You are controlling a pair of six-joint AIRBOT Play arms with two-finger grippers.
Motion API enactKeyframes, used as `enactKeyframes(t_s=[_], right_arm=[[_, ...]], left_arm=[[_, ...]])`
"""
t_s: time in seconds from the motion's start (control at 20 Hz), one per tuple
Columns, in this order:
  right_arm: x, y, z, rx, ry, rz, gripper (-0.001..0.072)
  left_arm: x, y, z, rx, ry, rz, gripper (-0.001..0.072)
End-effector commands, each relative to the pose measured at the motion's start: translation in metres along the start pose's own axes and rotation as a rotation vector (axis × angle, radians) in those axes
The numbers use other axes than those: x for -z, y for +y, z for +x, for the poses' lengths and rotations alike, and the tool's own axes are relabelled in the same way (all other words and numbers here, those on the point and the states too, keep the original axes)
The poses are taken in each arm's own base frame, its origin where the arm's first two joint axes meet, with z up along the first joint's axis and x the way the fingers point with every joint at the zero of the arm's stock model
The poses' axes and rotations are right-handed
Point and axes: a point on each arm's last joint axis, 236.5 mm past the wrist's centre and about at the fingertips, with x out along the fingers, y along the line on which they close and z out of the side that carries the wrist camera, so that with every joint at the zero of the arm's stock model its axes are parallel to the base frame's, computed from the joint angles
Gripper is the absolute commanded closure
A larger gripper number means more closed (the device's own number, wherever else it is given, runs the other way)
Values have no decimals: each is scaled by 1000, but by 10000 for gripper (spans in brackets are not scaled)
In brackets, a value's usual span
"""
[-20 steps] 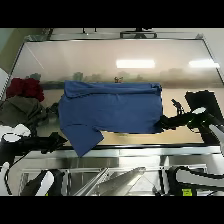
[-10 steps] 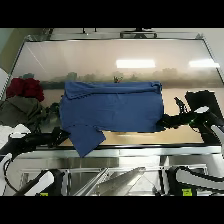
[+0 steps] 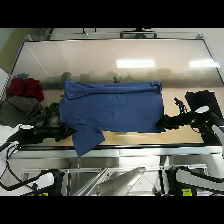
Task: Fold the shirts.
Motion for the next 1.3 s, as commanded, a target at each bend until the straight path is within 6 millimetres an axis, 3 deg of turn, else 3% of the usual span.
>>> enactKeyframes(t_s=[0.0, 0.1, 0.15, 0.35, 0.5, 0.65, 0.85, 1.0, 1.25], right_arm=[[11, -2, -1, 9, 46, -3, 459], [19, 3, -1, -12, 79, -3, 505], [21, 7, -2, -29, 90, 0, 680], [15, 15, -17, -42, 79, -6, 693], [3, -2, -41, -49, 9, 90, 693], [-12, -10, -58, -102, -88, 163, 693], [-62, 25, -72, -228, -271, 115, 693], [-114, 57, -80, -295, -427, 66, 693], [-189, 69, -71, -263, -546, 35, 692]], left_arm=[[6, -6, -7, -25, 24, 40, 686], [1, -16, -14, -11, -12, 63, 684], [-2, -23, -17, -2, -34, 78, 682], [1, -66, -48, 64, -63, 211, 681], [-4, -60, -78, 18, -114, 194, 680], [-9, -58, -91, 44, -146, 162, 680], [-47, -89, -108, 83, -219, 233, 679], [-84, -117, -102, 81, -178, 323, 678], [-174, -146, -100, 71, -213, 421, 680]])
